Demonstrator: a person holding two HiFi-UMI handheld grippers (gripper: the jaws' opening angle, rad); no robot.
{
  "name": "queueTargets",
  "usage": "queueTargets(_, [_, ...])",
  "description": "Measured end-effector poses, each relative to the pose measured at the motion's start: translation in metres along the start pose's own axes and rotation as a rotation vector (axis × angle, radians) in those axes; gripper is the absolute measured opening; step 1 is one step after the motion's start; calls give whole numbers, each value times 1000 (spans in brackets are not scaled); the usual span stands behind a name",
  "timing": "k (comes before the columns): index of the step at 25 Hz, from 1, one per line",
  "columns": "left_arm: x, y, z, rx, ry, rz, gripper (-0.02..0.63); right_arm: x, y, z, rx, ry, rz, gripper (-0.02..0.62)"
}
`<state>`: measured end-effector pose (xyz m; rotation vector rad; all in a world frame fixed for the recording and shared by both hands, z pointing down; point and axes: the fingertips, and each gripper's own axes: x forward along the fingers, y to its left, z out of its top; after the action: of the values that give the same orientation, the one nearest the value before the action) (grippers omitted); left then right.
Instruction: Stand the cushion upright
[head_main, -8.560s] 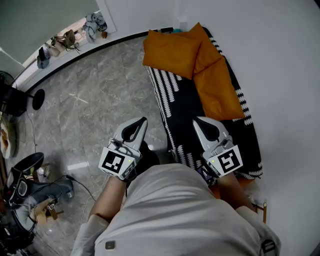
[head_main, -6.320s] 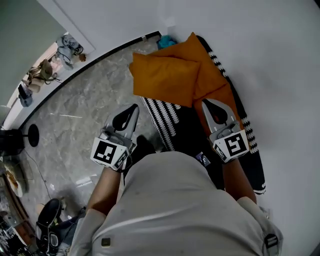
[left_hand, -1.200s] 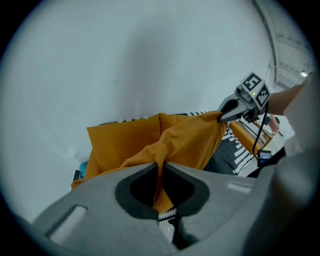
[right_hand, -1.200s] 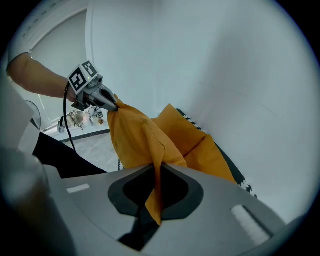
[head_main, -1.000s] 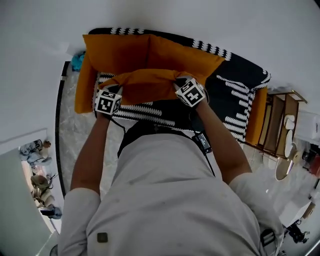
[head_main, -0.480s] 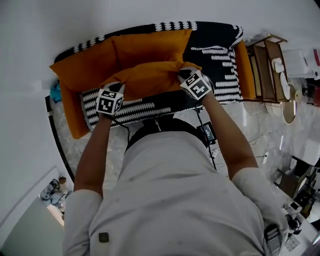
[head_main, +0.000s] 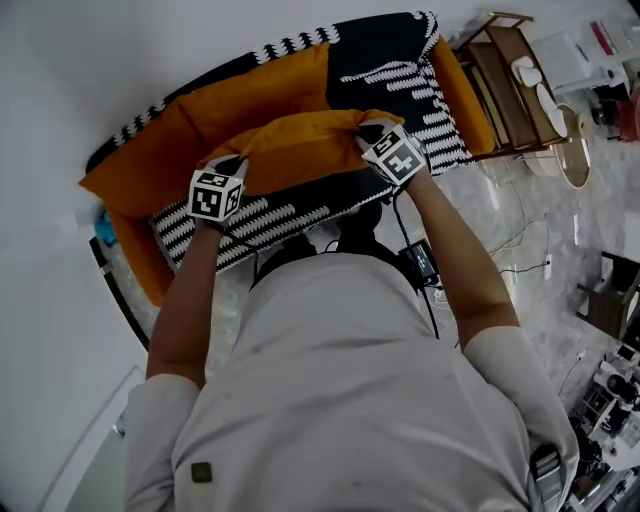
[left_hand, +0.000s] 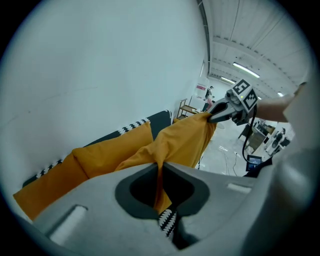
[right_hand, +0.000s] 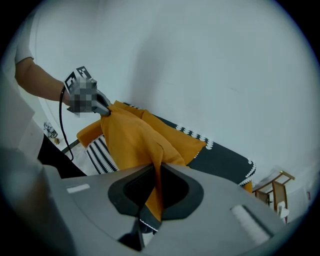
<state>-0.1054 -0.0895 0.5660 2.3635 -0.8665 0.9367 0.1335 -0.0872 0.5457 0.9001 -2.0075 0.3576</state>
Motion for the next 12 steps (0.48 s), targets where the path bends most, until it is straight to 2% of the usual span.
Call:
queueTargets(7, [41, -57, 48, 50, 10, -5, 17, -36, -57, -52, 43, -31, -17, 37])
queueTargets(12, [86, -112, 81, 37, 26, 4, 17, -62, -114, -99, 46, -49, -5, 37])
